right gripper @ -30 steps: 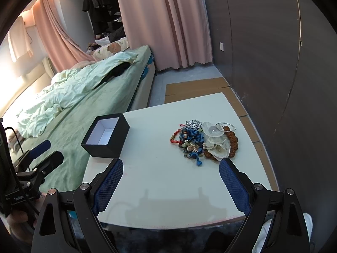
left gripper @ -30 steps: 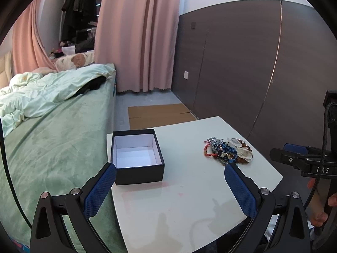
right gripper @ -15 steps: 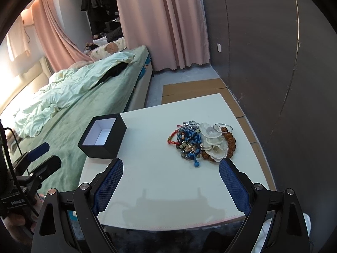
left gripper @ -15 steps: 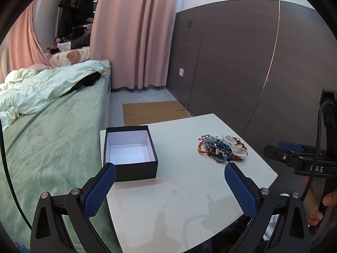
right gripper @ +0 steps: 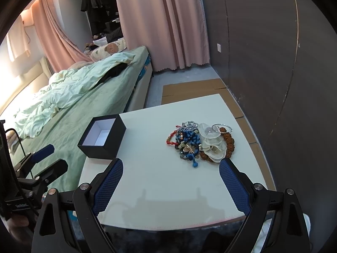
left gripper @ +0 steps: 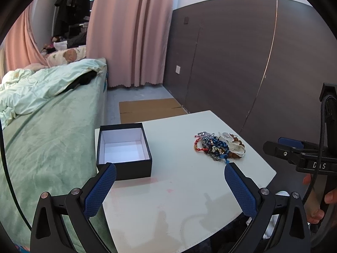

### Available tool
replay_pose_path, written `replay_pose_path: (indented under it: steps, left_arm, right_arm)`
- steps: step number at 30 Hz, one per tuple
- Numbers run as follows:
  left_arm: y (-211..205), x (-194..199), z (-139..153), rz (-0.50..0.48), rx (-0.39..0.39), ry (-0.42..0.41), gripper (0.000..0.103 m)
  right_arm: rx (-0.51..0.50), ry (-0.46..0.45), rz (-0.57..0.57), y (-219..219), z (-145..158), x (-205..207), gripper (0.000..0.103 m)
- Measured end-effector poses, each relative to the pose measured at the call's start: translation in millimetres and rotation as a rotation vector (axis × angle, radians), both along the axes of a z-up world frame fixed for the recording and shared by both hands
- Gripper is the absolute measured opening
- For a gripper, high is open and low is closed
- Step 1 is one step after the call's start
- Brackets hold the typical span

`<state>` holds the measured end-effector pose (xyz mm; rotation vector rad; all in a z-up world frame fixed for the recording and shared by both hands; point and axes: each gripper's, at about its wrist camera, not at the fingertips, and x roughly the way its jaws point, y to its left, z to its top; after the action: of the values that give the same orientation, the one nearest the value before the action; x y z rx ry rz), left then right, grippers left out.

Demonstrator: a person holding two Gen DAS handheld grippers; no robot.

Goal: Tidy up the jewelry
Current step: 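Move both tools toward the jewelry pile beside the black box, then grasp the blue beaded bracelet with the left tool while the right tool grasps the white cloth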

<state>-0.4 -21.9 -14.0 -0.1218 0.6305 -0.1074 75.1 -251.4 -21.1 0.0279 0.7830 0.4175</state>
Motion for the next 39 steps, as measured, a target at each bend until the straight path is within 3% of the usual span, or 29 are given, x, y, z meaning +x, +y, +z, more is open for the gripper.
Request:
replay_pose_path:
  steps: [21,28,39]
  left_arm:
    - [0,2,-1,-0.001,-0.010,0.007,0.103]
    - [-9,14,-7,-0.016,-0.014,0.028,0.103]
    - [-22,50,-16,-0.031,-0.090,0.048,0.100]
  right_arm:
    - [-0.002,0.008,-0.002,1,-1,-1,0.093]
    - [0.053,0.090,-0.059,-14,-9,14,0.093]
    - [0.190,0.227,-0.185,-54,-31,49,0.093]
